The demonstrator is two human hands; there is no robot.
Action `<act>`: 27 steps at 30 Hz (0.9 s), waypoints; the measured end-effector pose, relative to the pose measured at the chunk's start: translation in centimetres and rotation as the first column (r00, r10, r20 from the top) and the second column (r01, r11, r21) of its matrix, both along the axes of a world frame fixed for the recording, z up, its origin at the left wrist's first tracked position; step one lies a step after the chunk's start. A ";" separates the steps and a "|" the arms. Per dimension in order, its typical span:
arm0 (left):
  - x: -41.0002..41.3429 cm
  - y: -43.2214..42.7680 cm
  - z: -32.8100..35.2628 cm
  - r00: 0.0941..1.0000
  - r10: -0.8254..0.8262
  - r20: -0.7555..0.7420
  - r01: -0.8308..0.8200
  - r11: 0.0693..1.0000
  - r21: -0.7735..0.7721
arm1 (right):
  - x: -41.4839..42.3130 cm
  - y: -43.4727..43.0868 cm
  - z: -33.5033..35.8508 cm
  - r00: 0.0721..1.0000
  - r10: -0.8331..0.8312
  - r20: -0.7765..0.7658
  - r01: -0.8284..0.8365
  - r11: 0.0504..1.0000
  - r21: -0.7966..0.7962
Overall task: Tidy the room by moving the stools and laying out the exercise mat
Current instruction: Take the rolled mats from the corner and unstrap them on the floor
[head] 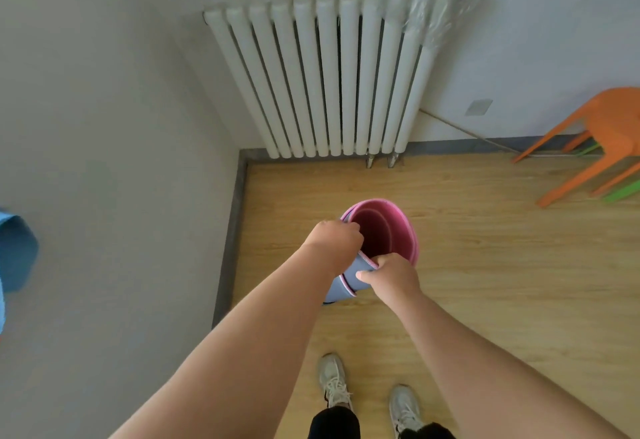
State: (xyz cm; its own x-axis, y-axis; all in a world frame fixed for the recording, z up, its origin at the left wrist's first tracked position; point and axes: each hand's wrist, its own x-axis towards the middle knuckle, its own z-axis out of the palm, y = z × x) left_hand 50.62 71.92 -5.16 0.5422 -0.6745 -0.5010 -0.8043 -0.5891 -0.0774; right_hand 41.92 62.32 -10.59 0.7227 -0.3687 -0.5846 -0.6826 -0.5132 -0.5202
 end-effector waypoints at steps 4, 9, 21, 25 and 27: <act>1.9 -1.0 -3.6 0.993 0.085 -0.081 -0.095 0.988 -0.126 | 2.2 -1.7 -2.6 0.996 -0.048 0.071 0.048 0.999 -0.008; 2.0 -3.6 -8.3 0.989 0.137 -0.053 -0.147 0.930 -0.336 | 5.2 -7.9 -4.4 0.994 0.060 0.093 -0.050 0.993 -0.104; -2.7 -13.0 -23.7 0.808 0.505 -0.302 -0.552 0.829 -0.089 | 1.3 -24.0 -18.4 0.995 -0.094 0.043 0.102 0.961 -0.256; -4.1 -16.3 -30.7 0.773 0.534 -0.342 -0.582 0.812 -0.048 | -1.3 -27.6 -25.7 0.979 -0.202 0.031 0.204 0.950 -0.235; -4.4 -17.4 -34.9 0.780 0.533 -0.327 -0.571 0.820 -0.026 | -2.7 -29.2 -29.9 0.962 -0.272 0.034 0.272 0.938 -0.214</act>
State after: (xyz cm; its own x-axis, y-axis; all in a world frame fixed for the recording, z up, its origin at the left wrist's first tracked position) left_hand 46.21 54.56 -40.04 0.6807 -0.3680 -0.6334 -0.3108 -0.9281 0.2051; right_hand 39.19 33.13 -40.47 0.5793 -0.6678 -0.4674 -0.8100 -0.4079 -0.4212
